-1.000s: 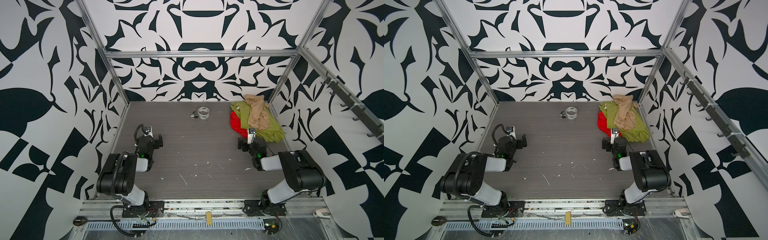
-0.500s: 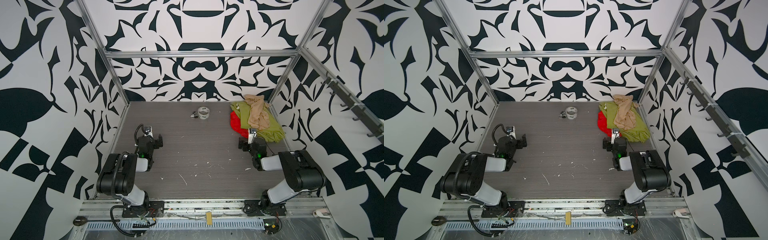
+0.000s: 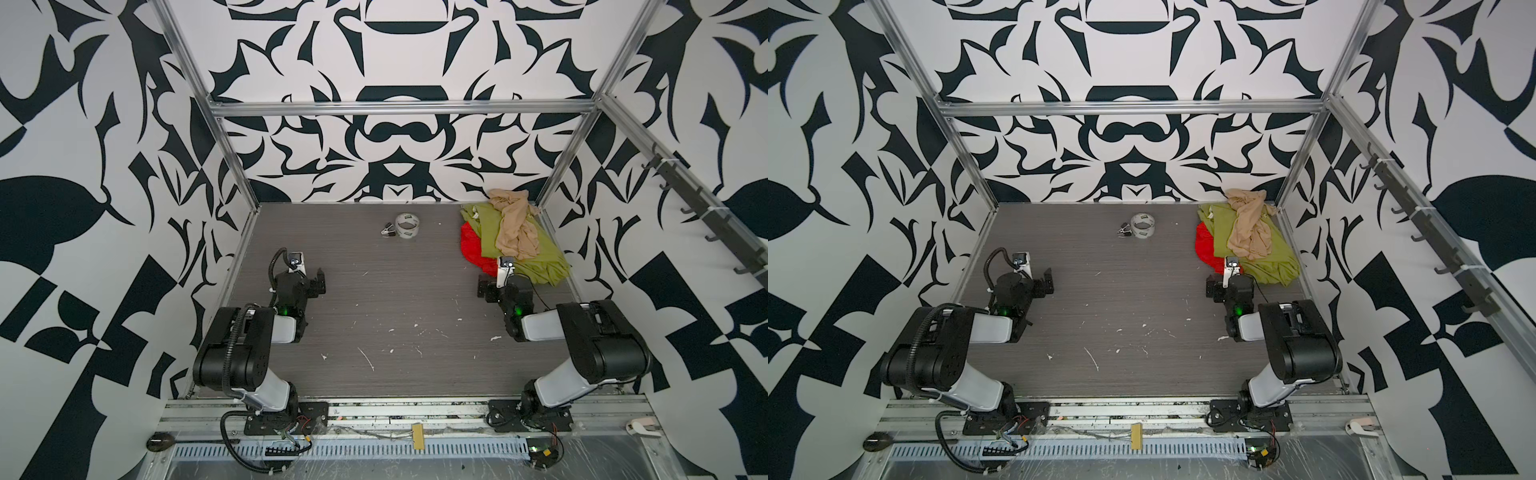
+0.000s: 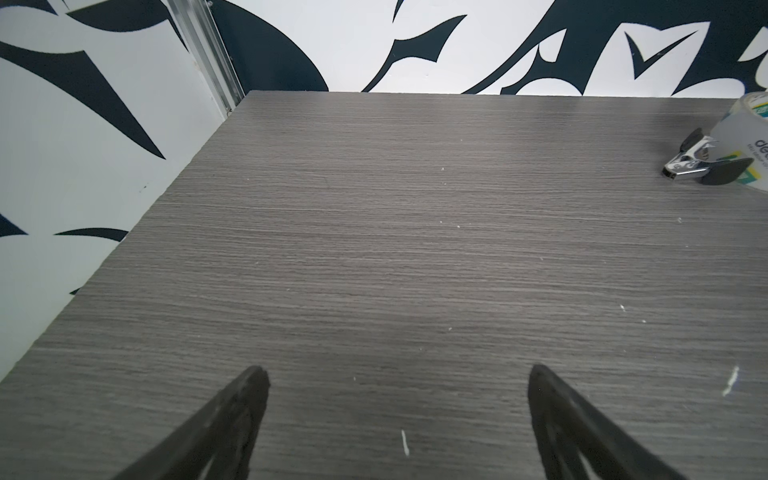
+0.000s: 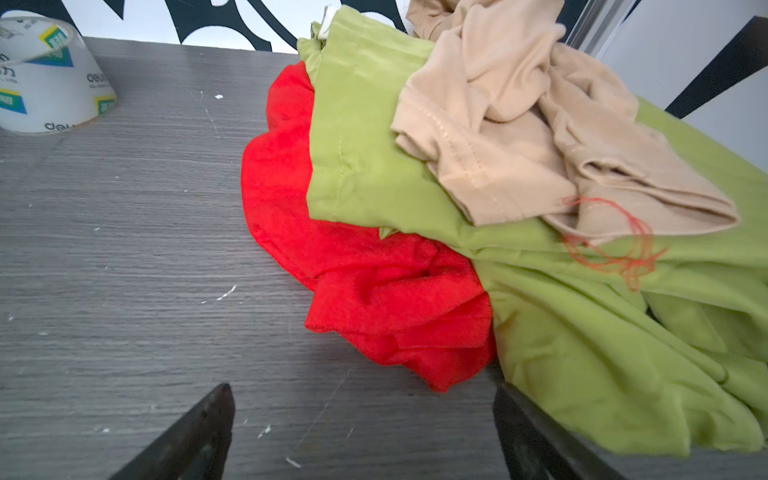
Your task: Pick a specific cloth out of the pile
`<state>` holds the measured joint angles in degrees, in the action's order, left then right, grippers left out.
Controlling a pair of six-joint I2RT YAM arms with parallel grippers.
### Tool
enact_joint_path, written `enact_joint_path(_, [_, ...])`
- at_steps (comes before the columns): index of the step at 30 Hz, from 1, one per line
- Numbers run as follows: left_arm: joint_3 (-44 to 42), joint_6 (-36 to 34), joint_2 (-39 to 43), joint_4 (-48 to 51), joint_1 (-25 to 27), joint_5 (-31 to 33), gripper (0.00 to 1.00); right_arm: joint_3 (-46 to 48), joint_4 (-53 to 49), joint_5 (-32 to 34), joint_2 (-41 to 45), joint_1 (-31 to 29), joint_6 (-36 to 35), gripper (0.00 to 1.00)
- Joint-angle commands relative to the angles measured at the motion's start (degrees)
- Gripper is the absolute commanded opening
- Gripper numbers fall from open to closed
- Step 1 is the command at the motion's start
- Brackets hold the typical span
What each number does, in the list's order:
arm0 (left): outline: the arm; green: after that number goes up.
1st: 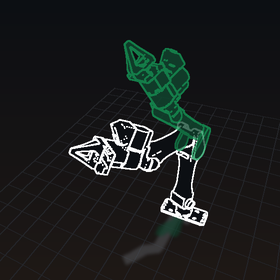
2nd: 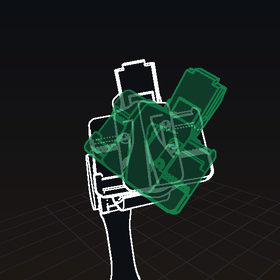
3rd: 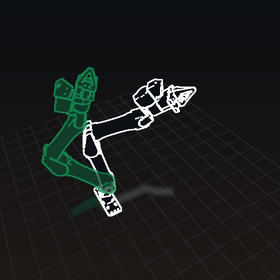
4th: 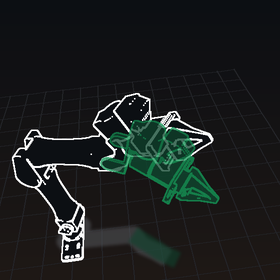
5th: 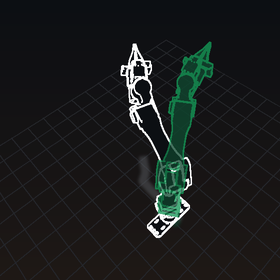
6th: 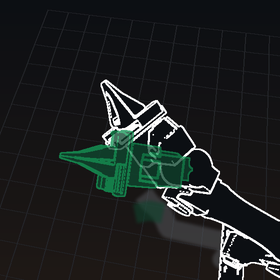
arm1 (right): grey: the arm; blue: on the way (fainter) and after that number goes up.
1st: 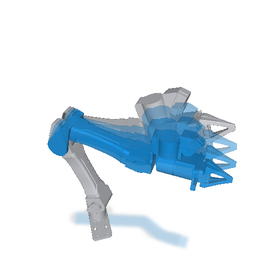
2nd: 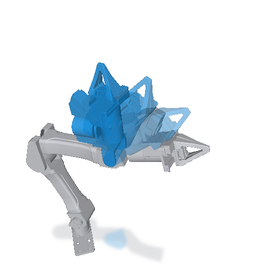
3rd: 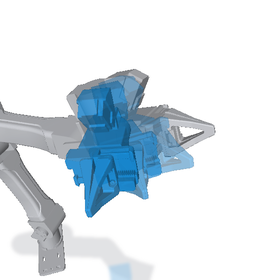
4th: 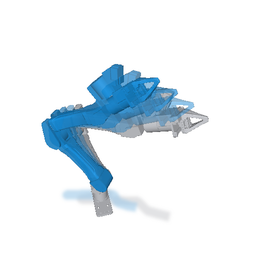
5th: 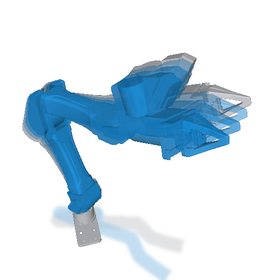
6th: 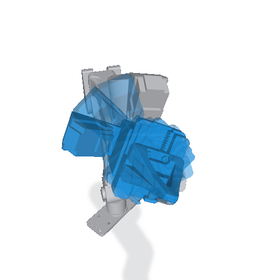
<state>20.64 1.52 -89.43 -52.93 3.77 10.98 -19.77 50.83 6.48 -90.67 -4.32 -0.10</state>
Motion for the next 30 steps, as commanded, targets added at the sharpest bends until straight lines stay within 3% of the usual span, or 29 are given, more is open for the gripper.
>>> enact_joint_path(1, [-1.41, 0.83, 0.9, -2.32, 0.52, 3.45, 0.99, -0.35, 1.97, 1.34, 1.6, 0.07, 0.85, 0.99])
enact_joint_path(9, [-2.88, 0.1, 1.91, -4.32, 2.61, 7.13, 1.0, 1.27, 4.1, 4.06, 3.27, -1.9, -0.14, 0.99])
enact_joint_path(19, [-1.68, -1.62, 3.22, -2.42, 3.7, 7.48, 0.99, -3.77, -12.97, 7.34, 15.33, -2.34, 0.06, 0.99])
enact_joint_path(23, [4.18, -1.01, 11.94, 15.65, 3.88, 8.97, 0.99, -7.0, -18.35, 5.76, 18.19, -2.37, 0.78, 0.99])
enact_joint_path(25, [6.13, -0.22, 14.54, 19.73, 3.88, 7.94, 0.99, -9.13, -21.75, 5.53, 18.79, -2.52, 1.77, 0.99])
enact_joint_path(30, [15.08, 9.59, 14.4, 38.81, 3.88, 8.32, 0.99, -16.01, -31.92, 3.6, 18.06, -2.69, 6.9, 0.99])
